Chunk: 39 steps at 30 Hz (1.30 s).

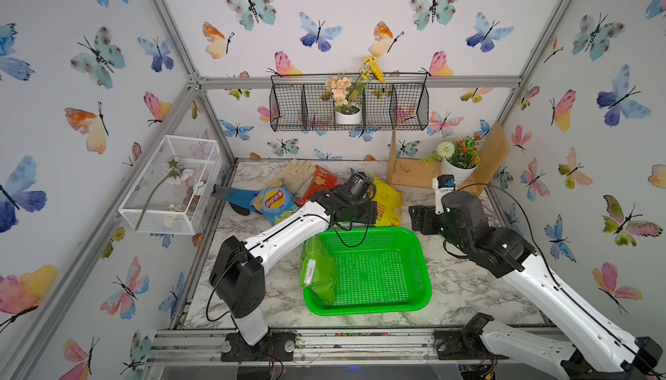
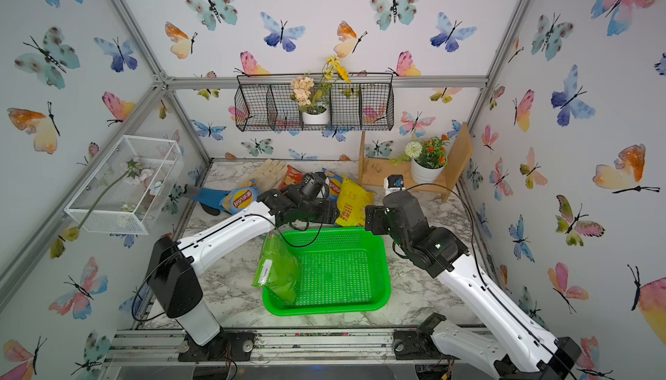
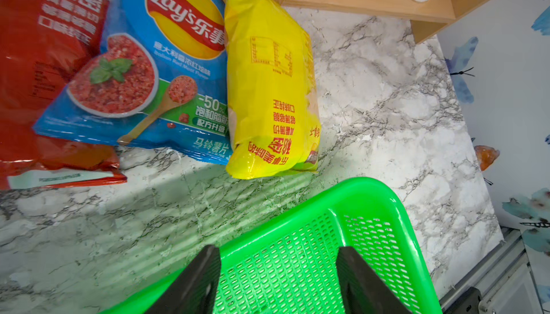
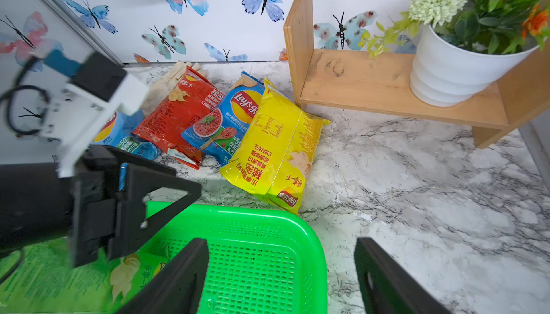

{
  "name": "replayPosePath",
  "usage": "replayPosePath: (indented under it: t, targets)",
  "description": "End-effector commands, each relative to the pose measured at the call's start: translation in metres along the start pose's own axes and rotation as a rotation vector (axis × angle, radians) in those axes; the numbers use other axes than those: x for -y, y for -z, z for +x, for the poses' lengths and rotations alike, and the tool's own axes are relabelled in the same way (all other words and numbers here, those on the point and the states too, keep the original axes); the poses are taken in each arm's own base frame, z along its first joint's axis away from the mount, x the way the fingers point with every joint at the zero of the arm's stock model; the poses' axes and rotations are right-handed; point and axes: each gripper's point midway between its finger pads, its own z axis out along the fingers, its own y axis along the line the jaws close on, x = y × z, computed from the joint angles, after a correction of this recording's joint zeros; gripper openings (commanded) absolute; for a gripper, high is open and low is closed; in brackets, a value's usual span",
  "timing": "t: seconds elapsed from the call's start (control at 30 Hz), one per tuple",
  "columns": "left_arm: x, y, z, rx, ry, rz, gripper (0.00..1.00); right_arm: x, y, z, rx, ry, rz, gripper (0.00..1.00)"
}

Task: Put the potato chips into the basket
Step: Pick up the potato chip from the center of the board.

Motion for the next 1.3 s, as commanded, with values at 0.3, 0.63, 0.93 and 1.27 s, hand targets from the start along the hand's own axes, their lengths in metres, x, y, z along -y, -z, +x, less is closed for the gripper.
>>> replayPosePath:
  t: [0.3, 0.63, 0.93, 1.27]
  targets:
    - [-0.036, -0.051, 0.000, -0.084, 0.030, -0.136, 0.54, 0.007, 0.022, 0.023, -0.039, 0.006, -0.049, 0.82]
    - [-0.040, -0.070, 0.002, -0.094, 0.062, -0.054, 0.46, 0.005, 0.015, 0.032, -0.057, 0.012, -0.057, 0.82]
    - [-0.039, -0.084, 0.008, -0.115, 0.075, -0.026, 0.39, 0.006, 0.011, 0.036, -0.070, 0.014, -0.051, 0.82]
    - [-0.045, -0.099, 0.024, -0.155, 0.090, -0.025, 0.28, 0.008, 0.014, 0.037, -0.067, 0.013, -0.045, 0.82]
